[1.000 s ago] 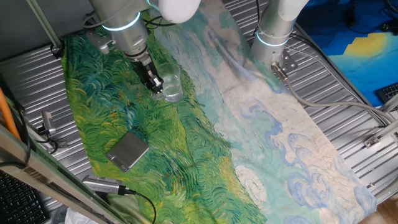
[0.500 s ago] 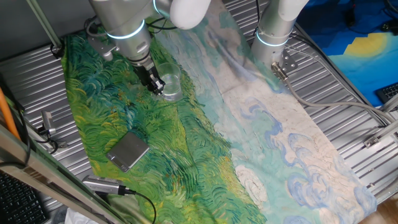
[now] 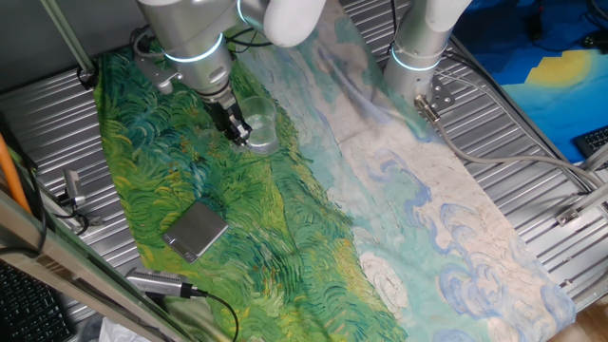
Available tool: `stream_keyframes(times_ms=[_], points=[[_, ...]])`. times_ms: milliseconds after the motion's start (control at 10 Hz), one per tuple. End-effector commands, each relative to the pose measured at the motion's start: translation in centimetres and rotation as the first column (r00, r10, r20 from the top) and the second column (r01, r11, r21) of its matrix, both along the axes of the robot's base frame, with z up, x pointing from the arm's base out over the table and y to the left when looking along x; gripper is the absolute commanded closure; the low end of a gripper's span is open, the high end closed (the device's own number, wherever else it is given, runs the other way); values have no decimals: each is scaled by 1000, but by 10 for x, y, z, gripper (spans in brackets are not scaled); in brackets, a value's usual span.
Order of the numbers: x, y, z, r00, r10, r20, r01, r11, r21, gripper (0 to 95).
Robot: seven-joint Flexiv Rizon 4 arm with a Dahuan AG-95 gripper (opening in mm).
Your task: Pour the water from one cup into another empty cup
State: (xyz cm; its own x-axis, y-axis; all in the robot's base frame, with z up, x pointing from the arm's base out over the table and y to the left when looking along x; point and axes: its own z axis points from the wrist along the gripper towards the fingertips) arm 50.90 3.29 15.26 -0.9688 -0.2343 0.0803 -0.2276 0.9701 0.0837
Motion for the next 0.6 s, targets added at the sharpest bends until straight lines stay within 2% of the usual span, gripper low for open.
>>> stream_keyframes(times_ms=[100,400,600], points=[[0,0,0,1000,-8,0,8,1000,-2,950],[0,0,0,1000,1,-3,-1,1000,12,950],[4,-16,2,1000,15,-2,-15,999,33,950]])
